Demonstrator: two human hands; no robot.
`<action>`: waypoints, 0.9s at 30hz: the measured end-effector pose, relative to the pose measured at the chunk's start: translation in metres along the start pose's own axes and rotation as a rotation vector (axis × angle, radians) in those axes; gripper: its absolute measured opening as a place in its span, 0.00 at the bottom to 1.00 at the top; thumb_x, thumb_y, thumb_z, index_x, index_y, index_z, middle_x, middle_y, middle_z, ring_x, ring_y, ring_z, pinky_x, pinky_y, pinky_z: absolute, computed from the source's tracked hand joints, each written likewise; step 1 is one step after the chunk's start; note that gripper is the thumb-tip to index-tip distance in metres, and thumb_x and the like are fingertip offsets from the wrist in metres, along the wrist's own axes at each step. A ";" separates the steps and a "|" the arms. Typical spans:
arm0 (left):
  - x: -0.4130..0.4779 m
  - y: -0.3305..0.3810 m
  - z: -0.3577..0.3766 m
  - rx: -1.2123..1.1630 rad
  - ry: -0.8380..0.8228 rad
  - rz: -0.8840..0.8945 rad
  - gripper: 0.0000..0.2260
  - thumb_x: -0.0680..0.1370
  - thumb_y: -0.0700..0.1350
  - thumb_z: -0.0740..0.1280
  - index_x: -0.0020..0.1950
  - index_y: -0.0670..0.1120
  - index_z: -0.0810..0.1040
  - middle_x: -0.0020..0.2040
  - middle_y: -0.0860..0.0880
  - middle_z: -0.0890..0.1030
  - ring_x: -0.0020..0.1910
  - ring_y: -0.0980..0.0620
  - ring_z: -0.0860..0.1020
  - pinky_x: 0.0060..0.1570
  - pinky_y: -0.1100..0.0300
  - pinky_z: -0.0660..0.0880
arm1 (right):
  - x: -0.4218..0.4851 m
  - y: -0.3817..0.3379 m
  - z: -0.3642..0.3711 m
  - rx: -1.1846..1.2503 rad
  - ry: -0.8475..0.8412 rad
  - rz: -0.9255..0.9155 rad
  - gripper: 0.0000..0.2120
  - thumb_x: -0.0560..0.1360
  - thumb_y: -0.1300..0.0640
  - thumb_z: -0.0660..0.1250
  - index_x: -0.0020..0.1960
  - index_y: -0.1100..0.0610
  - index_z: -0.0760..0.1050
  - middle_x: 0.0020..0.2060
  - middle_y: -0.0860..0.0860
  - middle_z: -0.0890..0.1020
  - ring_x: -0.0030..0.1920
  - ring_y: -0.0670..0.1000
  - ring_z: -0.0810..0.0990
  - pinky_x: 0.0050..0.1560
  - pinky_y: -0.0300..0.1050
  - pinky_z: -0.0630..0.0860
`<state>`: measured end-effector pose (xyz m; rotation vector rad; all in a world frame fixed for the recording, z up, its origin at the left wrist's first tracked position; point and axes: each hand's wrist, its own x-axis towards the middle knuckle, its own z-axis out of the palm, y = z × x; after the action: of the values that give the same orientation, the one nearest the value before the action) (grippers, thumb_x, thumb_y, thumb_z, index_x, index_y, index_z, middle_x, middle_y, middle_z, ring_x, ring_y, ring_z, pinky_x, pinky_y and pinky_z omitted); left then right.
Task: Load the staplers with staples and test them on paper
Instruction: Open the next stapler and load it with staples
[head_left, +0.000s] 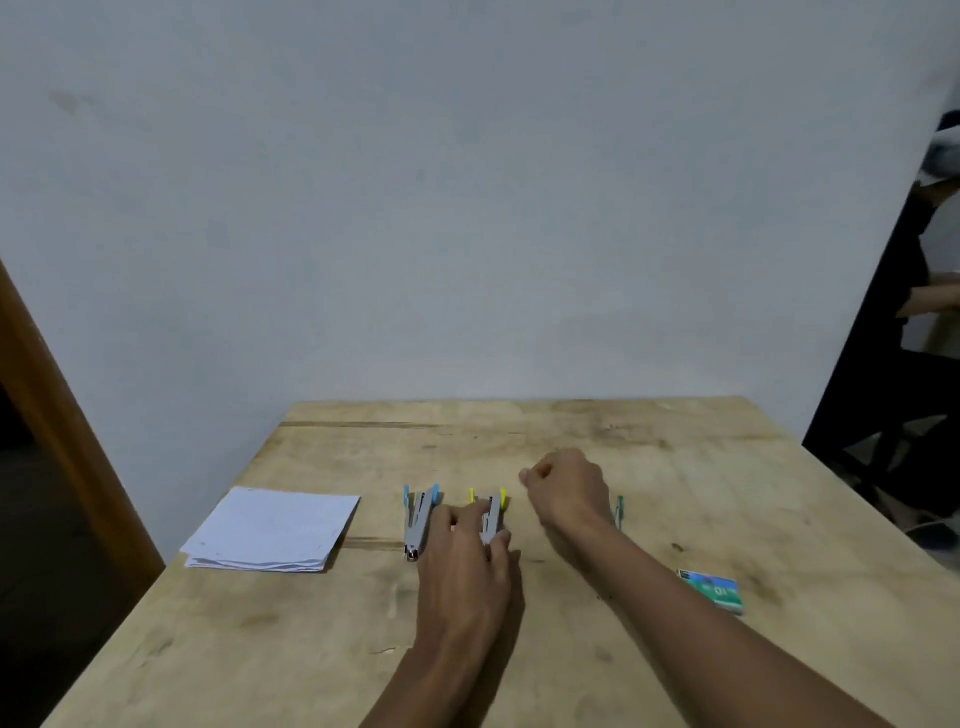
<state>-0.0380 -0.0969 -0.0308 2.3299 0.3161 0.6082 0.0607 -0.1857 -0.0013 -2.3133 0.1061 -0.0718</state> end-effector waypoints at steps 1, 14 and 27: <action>0.000 0.007 0.003 -0.017 0.005 0.015 0.15 0.79 0.46 0.66 0.65 0.49 0.77 0.56 0.52 0.75 0.52 0.54 0.78 0.53 0.66 0.69 | 0.005 0.005 -0.011 -0.048 0.048 -0.015 0.10 0.75 0.53 0.67 0.42 0.57 0.83 0.43 0.57 0.86 0.47 0.60 0.84 0.45 0.45 0.78; 0.005 0.060 0.051 -0.194 -0.335 -0.236 0.17 0.68 0.42 0.76 0.55 0.49 0.80 0.46 0.51 0.85 0.46 0.53 0.82 0.52 0.58 0.78 | 0.016 0.067 -0.053 0.053 -0.119 0.089 0.12 0.74 0.58 0.68 0.33 0.61 0.77 0.29 0.56 0.81 0.29 0.57 0.81 0.31 0.46 0.78; 0.035 0.064 0.018 -0.828 -0.116 -0.516 0.02 0.76 0.36 0.67 0.47 0.40 0.79 0.42 0.42 0.83 0.41 0.46 0.82 0.42 0.53 0.82 | -0.008 0.038 -0.112 0.834 -0.129 0.124 0.09 0.78 0.71 0.60 0.45 0.63 0.77 0.46 0.60 0.80 0.43 0.54 0.80 0.45 0.46 0.81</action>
<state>0.0047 -0.1404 0.0137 1.4027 0.4790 0.2619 0.0409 -0.2926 0.0461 -1.4696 0.1246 0.0846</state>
